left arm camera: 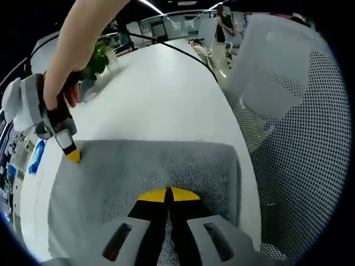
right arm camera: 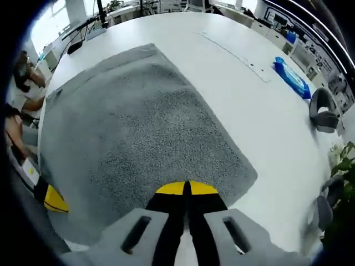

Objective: Fold the towel on the table until its edges align and the towel forms a compact rectangular stack.

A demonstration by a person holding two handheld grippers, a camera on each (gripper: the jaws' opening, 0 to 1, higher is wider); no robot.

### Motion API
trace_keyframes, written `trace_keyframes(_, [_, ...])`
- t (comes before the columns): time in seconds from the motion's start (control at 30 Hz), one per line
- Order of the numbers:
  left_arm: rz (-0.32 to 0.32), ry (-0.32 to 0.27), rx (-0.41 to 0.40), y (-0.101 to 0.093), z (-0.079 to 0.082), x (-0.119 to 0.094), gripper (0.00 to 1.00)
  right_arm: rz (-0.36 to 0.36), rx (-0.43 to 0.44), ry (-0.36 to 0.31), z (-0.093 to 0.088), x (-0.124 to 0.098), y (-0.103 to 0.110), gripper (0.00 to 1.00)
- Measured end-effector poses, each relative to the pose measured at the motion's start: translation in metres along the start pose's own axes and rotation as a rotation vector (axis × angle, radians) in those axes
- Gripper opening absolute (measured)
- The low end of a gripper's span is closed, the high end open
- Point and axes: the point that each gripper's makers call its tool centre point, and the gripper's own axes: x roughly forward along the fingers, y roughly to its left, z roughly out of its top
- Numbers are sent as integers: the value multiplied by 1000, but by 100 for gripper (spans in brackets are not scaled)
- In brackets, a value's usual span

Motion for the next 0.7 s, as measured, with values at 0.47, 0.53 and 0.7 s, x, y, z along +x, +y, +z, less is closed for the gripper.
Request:
trace_keyframes(0.47, [41, 67, 57, -2, 2, 1, 1, -164, -318, 160, 1, 1, 2, 0])
trace_keyframes(0.53, [40, 85, 66, -4, 2, 0, 1, -164, -310, 156, 0, 2, 2, 0])
trace_keyframes(0.7, [-4, 129, 74, -8, -2, -3, 1, -196, -358, 233, -6, -1, 6, 0])
